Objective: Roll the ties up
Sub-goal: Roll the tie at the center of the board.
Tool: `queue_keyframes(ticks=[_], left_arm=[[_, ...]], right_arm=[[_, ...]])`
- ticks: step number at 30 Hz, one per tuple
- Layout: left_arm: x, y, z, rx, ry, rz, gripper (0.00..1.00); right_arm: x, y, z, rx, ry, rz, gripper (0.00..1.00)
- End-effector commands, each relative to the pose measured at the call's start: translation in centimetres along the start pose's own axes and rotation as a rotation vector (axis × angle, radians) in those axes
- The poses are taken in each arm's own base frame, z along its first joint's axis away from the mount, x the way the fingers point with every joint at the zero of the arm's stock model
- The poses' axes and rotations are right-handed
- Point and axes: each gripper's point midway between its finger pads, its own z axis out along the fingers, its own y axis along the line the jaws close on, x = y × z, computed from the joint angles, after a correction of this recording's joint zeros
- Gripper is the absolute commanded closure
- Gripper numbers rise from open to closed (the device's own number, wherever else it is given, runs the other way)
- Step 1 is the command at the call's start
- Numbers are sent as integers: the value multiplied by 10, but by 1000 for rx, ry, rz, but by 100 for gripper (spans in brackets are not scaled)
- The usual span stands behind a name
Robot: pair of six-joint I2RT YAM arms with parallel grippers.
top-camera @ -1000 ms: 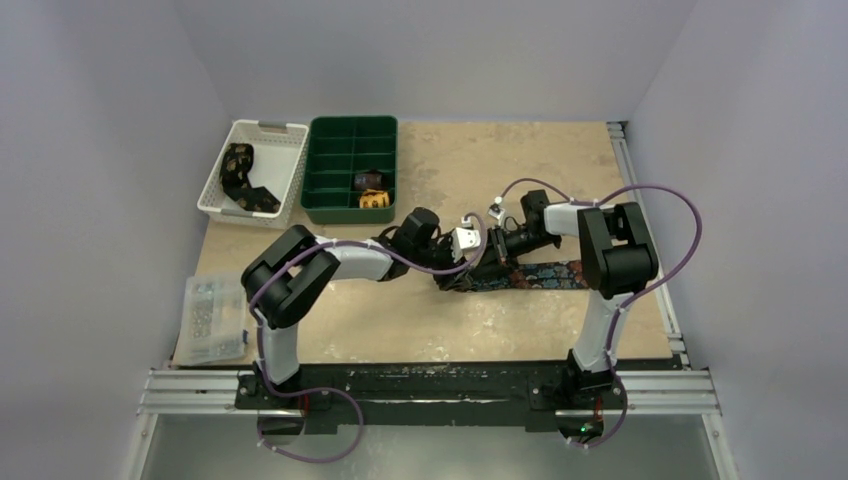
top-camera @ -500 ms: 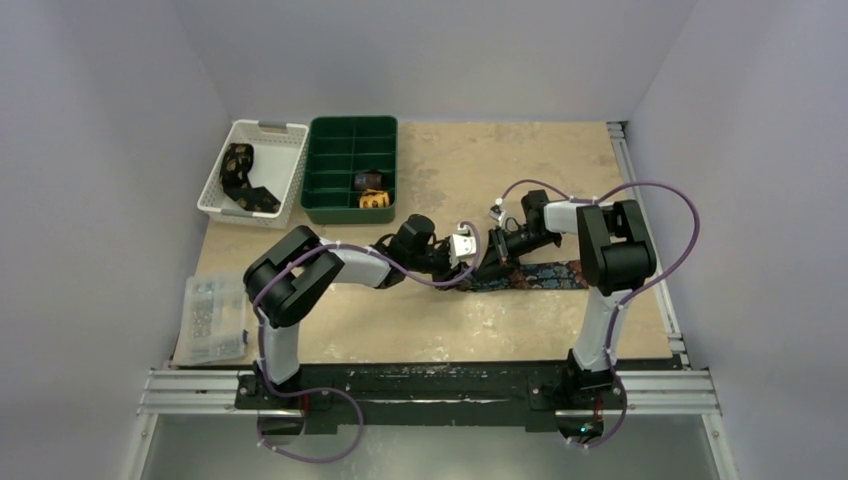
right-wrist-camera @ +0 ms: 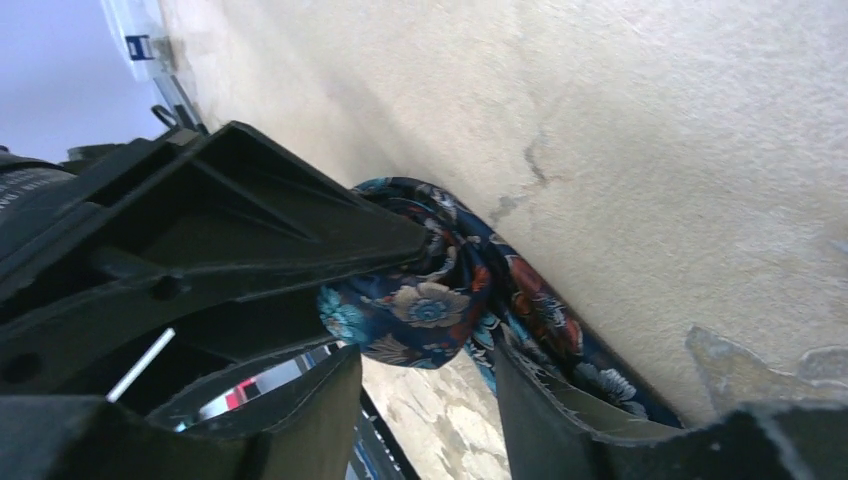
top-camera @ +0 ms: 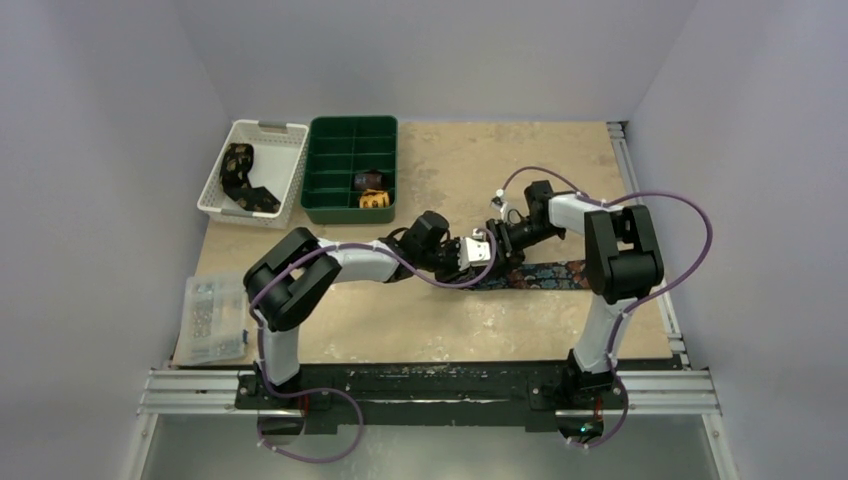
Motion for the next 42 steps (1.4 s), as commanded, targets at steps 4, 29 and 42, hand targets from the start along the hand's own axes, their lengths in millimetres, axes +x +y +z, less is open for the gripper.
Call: queue_keyframes(ticks=[4,29,42], left_arm=[[53,-15,-9,12,304,-3,73],[-10,2,-13,64,-15,-244,38],[-26,3,2,57,-181,-135,32]], right_arm=[[-16,33,-8,-108,-62,-29,43],[-3,-30,13,94,26,-76,100],[-1,-44,7,176,36,-90,100]])
